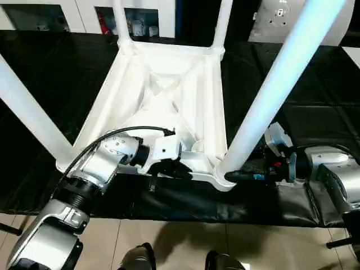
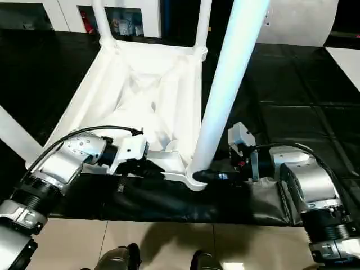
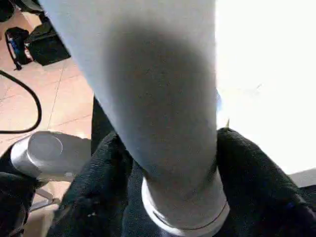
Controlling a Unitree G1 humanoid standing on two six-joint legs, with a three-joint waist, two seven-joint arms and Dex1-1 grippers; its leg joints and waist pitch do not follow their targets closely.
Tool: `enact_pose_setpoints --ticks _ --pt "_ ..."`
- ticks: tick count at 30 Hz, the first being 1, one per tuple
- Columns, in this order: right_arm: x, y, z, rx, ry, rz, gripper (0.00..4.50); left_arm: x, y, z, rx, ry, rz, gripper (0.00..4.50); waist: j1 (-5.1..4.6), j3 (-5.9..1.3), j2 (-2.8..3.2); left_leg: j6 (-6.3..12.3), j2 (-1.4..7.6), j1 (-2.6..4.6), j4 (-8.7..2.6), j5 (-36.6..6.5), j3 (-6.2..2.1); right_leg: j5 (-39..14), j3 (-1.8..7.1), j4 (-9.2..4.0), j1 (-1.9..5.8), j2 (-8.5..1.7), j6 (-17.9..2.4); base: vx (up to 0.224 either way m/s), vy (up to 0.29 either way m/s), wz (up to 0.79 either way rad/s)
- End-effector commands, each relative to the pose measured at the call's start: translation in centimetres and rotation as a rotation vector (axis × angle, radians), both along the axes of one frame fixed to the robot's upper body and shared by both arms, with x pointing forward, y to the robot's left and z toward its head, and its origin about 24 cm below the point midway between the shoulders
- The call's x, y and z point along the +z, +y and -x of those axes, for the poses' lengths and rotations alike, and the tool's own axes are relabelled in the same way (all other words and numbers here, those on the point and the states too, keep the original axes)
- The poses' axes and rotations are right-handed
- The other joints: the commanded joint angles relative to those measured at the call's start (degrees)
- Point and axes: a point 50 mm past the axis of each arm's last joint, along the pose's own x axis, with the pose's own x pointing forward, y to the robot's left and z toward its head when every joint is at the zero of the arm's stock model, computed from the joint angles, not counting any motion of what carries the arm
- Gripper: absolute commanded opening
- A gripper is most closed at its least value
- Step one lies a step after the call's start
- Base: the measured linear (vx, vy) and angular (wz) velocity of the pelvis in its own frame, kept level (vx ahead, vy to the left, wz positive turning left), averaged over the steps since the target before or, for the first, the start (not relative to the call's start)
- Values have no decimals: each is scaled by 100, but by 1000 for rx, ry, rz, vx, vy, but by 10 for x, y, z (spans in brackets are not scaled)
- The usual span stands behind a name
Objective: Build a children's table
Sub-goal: Rotate leg to tighten
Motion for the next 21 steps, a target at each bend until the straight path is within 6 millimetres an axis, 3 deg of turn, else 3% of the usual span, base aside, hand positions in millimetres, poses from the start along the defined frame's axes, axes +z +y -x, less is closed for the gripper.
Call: enact_pose_setpoints --ticks 1,6,11,13,15,16,19,21 --pt "0 1 3 43 11 1 242 -3 -2 4 -61 14 -31 0 -17 -383 -72 565 317 202 -311 -1197 -78 -1163 130 -303 228 -260 -1491 0 0 0" --pt "-2 5 6 48 29 -18 208 -3 -4 3 -43 16 -15 0 -18 -389 -75 545 317 199 -313 -1187 -84 -1163 128 -298 233 -259 -1470 0 0 0" --pt "-7 19 4 -103 69 -71 203 -3 -15 -4 83 48 28 0 -18 -364 -83 529 306 179 -331 -1179 -88 -1241 127 -305 232 -256 -1449 0 0 0" --pt "-11 26 -5 -242 46 -56 202 -3 -23 -9 163 48 49 0 -64 -332 -76 385 302 190 -369 -1480 -101 -1768 136 -366 196 -265 -1346 0 0 0" --pt "-16 34 -16 -412 27 -31 202 -2 -35 -16 271 36 81 0 -105 -300 -95 141 277 196 -397 -1837 -133 -2550 138 -443 168 -291 -1111 -40 6 -5" --pt "-18 36 -20 -470 21 -13 201 -2 -39 -19 318 34 86 0 -187 -296 -101 -108 262 189 -436 -2048 -193 -3129 116 -476 167 -304 -843 -59 12 -8" --pt "-22 42 -30 -652 31 20 199 1 -54 -27 427 32 115 0 -288 -287 -104 -165 240 213 -434 -2287 -211 -3332 119 -543 108 -289 -659 -18 7 -3" --pt "-24 46 -33 -740 45 36 199 2 -62 -29 470 32 132 0 -288 -299 -99 -127 229 231 -419 -2313 -211 -3375 122 -566 102 -294 -605 0 0 0"
